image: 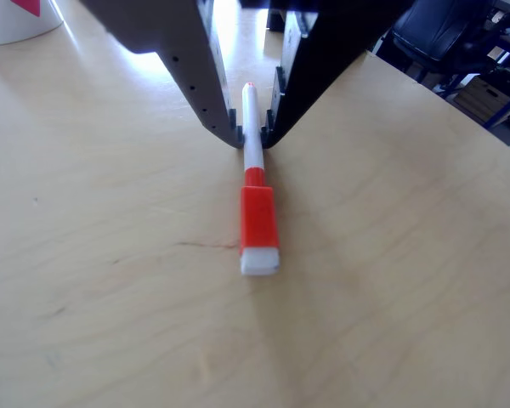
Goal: Grab the pen and place it in the cup.
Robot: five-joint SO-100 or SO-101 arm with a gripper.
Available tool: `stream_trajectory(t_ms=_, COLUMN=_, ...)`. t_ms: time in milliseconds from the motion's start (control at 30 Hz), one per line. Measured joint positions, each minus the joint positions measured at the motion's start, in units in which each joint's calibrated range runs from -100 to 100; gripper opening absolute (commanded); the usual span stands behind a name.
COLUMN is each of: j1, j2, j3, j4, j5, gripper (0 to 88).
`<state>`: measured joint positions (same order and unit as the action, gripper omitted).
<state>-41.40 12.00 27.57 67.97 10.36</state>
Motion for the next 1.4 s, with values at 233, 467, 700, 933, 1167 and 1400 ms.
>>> stream_trajectory(t_ms=233, j1=0.0, j2=-0.2, j3=-0.2, j4=-0.2, j5=0.1, gripper=1.0)
stream_trajectory(t_ms=467, j1=9.0, j2=-16.5, j3=-2.0, j4=-0.7, j5=2.7, gripper=1.0)
stream_trajectory(t_ms=700, j1=29.9, j2=-36.0, j3=-2.5, j4=-9.2, j5=3.7, gripper=1.0)
stream_trajectory(t_ms=933, j1=46.3, j2=-38.0, j3=-2.4, j4=-19.4, j5=0.9, gripper=1.0)
stream_trajectory(t_ms=1167, j1=50.0, j2=-38.0, j3=2.6, j4=-27.8, j5=-2.9, gripper=1.0)
stream_trajectory(t_ms=1400, j1=50.8, j2=-36.5, j3=11.4, j4=-37.4, j5=-5.0, gripper=1.0)
